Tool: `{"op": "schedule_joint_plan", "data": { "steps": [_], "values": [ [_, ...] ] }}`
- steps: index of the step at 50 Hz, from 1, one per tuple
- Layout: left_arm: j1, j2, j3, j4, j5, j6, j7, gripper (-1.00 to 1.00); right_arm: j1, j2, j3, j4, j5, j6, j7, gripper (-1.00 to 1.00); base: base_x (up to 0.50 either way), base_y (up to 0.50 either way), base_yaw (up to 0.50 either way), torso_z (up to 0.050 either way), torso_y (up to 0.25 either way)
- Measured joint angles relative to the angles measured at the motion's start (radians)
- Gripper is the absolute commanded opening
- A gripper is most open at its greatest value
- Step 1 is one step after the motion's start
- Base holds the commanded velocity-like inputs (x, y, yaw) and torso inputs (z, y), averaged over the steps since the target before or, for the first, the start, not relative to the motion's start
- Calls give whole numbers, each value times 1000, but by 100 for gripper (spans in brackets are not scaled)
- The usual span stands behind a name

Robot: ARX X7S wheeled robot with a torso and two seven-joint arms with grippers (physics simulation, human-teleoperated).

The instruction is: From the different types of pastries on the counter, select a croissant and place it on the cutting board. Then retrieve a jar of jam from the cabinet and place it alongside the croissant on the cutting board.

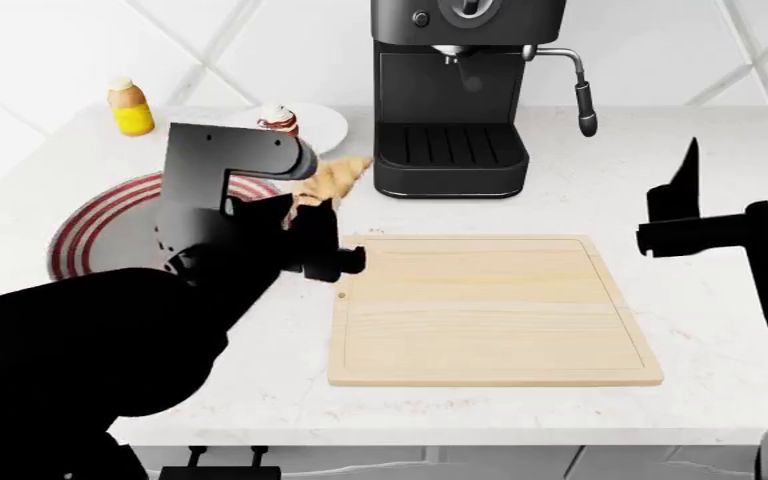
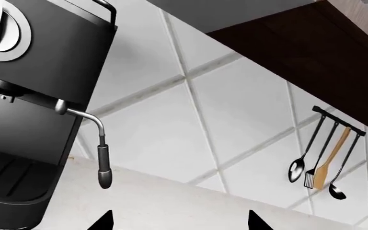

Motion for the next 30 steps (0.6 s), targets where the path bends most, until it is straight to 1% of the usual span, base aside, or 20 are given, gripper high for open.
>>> {"op": "schedule_joint_plan", "data": {
  "steps": [6,12,19,30],
  "values": [
    [16,29,42,13,-132,2,-102,-100,-12,-3,13,-1,1,-10,-2,100,0,0,0,0,0],
    [32,49,94,17,-194,19,-155,-100,-23,-5,18,2,2,-19,-3,100,0,0,0,0,0],
    [45,57,158,16,-210,47,-168,-100,-42,-8,33,6,3,-36,-3,100,0,0,0,0,0],
    [58,39,255,-19,-165,90,-147,-100,-80,-9,71,3,9,-58,-12,100,0,0,0,0,0]
  ]
}}
